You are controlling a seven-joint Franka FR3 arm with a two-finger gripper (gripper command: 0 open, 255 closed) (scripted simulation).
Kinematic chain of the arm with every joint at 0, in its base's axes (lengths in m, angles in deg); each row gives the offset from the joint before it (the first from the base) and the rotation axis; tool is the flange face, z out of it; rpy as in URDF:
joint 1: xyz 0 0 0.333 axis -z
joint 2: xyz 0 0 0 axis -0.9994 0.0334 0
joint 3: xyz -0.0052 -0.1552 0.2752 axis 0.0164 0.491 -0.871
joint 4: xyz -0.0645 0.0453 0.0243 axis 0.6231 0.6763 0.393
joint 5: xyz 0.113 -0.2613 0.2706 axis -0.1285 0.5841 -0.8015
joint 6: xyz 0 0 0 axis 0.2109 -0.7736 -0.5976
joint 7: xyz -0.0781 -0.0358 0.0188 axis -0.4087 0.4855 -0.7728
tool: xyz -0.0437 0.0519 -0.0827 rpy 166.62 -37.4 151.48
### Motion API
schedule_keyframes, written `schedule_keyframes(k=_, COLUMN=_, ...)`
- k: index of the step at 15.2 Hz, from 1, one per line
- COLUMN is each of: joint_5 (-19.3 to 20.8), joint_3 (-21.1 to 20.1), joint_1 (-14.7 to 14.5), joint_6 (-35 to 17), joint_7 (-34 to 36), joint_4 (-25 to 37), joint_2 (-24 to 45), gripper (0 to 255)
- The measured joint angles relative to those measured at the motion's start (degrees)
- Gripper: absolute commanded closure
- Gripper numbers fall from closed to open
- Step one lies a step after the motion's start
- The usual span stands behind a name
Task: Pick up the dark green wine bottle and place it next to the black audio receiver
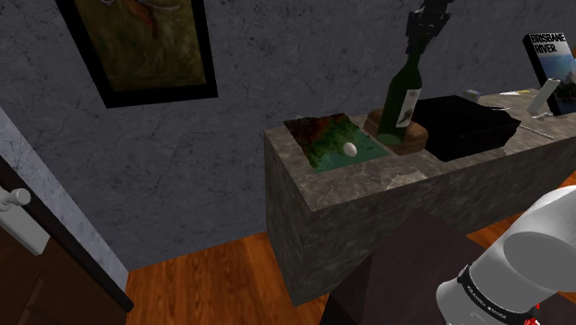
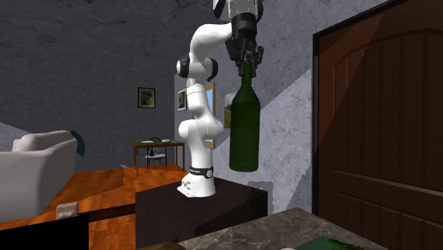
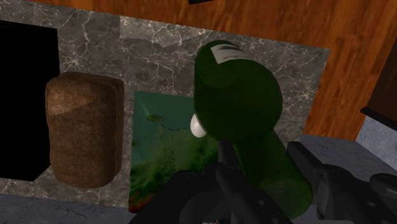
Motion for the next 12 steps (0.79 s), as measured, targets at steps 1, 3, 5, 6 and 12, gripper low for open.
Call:
schedule_keyframes(k=1, joint_5=-0.1, joint_3=0.0, joint_1=0.0, joint_6=0.7, joint_7=0.0, joint_4=1.1, joint_2=0.4, gripper=255)
schedule_keyframes(k=3, joint_5=-0.2, joint_3=0.0, joint_1=-0.1, joint_6=2.1, joint_7=0.0, joint_4=3.0, joint_2=1.0, gripper=255)
schedule_keyframes(k=5, joint_5=-0.1, joint_3=1.1, joint_1=0.5, joint_6=2.7, joint_7=-1.8, joint_4=3.5, joint_2=0.8, gripper=255)
schedule_keyframes(k=6, joint_5=0.0, joint_3=2.0, joint_1=1.0, joint_6=2.9, joint_7=-3.0, joint_4=3.8, joint_2=0.9, gripper=255)
schedule_keyframes(k=12, joint_5=-0.3, joint_3=8.2, joint_1=4.0, joint_6=3.5, joint_7=-12.2, joint_4=7.1, joint_2=3.6, gripper=255)
